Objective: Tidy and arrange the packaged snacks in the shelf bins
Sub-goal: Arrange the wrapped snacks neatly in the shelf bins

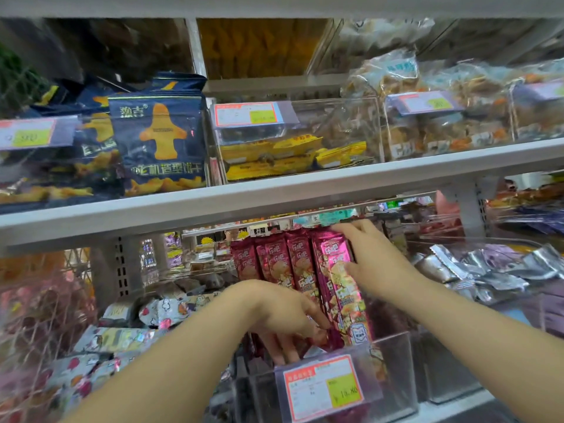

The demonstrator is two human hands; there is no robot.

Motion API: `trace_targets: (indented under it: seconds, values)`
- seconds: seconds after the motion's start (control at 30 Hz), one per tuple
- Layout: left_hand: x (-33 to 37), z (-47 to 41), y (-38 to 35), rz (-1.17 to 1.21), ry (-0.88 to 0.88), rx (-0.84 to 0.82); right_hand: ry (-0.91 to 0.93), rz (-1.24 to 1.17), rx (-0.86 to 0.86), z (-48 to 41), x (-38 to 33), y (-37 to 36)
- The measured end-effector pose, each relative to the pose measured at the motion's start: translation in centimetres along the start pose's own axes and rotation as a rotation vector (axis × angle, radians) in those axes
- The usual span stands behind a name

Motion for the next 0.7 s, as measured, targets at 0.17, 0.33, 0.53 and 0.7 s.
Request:
trace_targets:
  seconds: [0.17,0.33,0.53,0.7]
  values:
    - [-0.3,-1.3,-1.4,0.067,0.022,-0.066,0.137,0.034,0.031,0.8,-0.2,-0.2]
    - [-0.4,-0.9,0.6,0.318,-0.039,0.164,0.157,-0.059,0.025,0.4,-0.4,-0.3]
    - [-1.6,0.4,3.5,0.440,-0.169,0.336,-0.108,-0.495,-0.114,0.0,-1.1,0.4]
    - [-1.9,0.8,3.6,0.129,-0.292,0.761,-0.202,-0.713,-0.215,0.3,-3.6,0.5]
Point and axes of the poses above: each hand's wrist, its own z-axis away from the middle knuckle, its own y-axis out of the back of the hand, x = y × z, the point moved 1 cm from there along -z, towards the middle knuckle, and after that the axes turned 12 degrees about x, right-handed, at the moved point
